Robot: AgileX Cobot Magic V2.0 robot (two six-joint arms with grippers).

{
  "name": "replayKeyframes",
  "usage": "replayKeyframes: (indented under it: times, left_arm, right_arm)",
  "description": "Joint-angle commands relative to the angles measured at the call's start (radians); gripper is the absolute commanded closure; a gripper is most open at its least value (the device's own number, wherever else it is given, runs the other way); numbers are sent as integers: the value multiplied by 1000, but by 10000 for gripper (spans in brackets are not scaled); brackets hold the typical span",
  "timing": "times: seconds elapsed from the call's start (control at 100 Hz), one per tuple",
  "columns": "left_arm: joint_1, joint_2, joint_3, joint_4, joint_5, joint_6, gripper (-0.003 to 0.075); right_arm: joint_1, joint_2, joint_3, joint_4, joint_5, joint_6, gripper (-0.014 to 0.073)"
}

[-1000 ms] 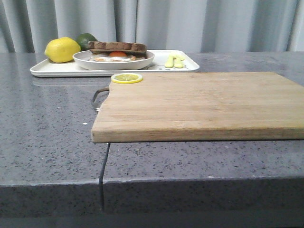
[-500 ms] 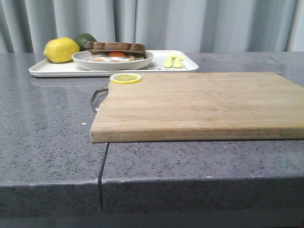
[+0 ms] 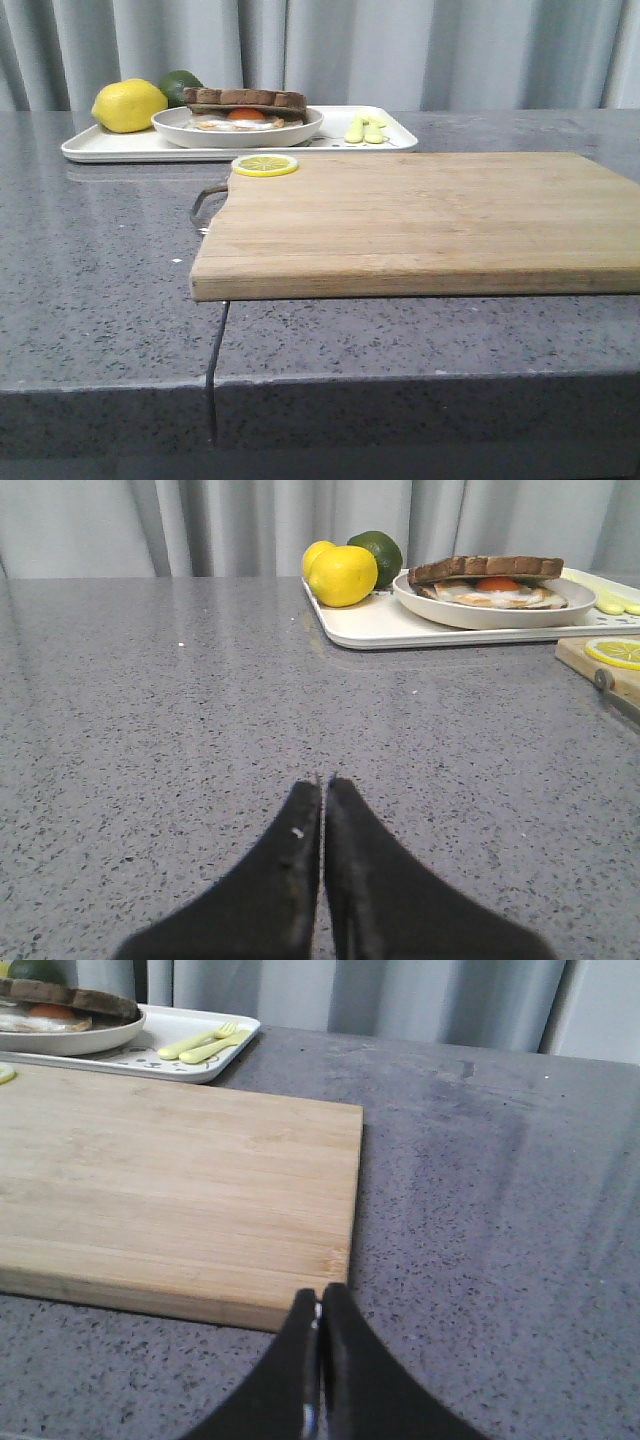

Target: Place bread and move sandwich to tray

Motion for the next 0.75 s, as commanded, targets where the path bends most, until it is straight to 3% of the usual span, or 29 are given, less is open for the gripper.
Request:
replayKeyframes:
  times: [0.0,0.74]
  left_arm:
    - [-10,-33,13,-9,-78,-10,739]
    - [-10,-33,13,-9,-78,-10,739]
  right_arm:
    - [-6,-17,1,3,-114,3,661]
    - [-6,-17,1,3,-114,3,661]
